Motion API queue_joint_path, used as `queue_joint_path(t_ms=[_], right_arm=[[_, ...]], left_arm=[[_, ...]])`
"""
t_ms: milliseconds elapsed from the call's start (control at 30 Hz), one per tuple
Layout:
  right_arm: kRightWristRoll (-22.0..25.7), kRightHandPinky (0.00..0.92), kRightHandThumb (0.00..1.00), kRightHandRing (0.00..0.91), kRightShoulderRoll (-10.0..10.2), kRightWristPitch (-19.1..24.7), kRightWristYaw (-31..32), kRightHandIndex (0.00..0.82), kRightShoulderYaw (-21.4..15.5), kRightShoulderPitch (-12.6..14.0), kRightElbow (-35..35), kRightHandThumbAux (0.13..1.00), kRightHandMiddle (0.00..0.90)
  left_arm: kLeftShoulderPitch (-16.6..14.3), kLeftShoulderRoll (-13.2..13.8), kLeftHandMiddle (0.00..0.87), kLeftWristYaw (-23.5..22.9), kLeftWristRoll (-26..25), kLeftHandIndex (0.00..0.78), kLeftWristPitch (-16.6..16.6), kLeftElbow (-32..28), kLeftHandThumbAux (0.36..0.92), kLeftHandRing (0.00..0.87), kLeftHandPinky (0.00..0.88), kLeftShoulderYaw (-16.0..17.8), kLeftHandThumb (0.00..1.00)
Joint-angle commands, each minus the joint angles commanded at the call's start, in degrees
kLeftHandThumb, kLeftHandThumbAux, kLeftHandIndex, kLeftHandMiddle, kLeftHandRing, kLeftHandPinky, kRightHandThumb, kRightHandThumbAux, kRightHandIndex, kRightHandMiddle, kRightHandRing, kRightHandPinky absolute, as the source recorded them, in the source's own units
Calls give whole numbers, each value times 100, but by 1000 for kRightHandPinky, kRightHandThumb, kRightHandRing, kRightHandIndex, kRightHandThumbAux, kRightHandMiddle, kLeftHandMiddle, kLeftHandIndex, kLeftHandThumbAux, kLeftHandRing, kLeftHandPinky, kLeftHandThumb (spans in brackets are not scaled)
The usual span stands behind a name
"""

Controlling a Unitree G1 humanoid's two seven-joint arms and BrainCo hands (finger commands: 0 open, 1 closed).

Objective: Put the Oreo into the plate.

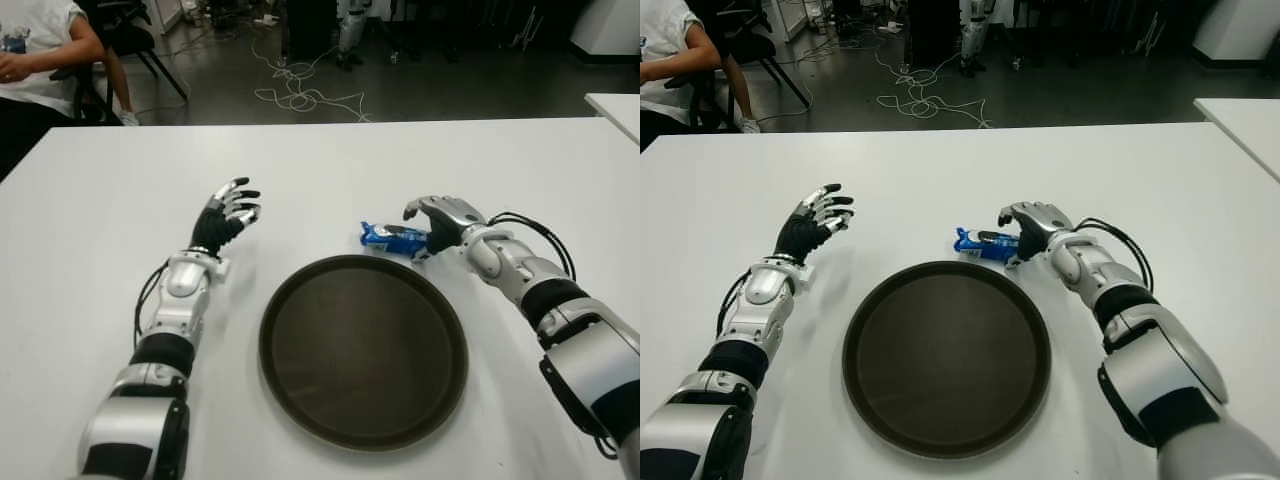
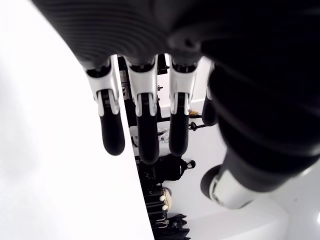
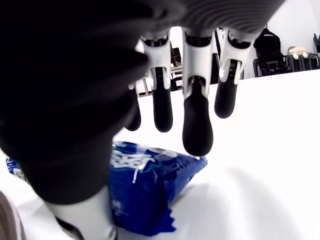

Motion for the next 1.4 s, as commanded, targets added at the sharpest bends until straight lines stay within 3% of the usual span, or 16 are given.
queue_joint_path(t_ms=[800, 933, 1400], right_arm=[[35, 614, 0, 650, 0, -6, 55, 522, -9, 1, 2, 900, 654], [24, 619, 0, 650, 34, 41, 27, 528, -8, 11, -5, 900, 655], [-9, 530, 0, 554, 66, 86, 94, 463, 35, 23, 29, 897, 551]], left_arm=[[-7, -55, 277, 9, -103, 171, 51, -1, 770, 289, 309, 70, 377], [0, -53, 274, 13, -88, 169, 45, -20, 771, 286, 310, 58, 347], [20, -59, 275, 21, -81, 165, 58, -53, 776, 285, 307, 48, 331]])
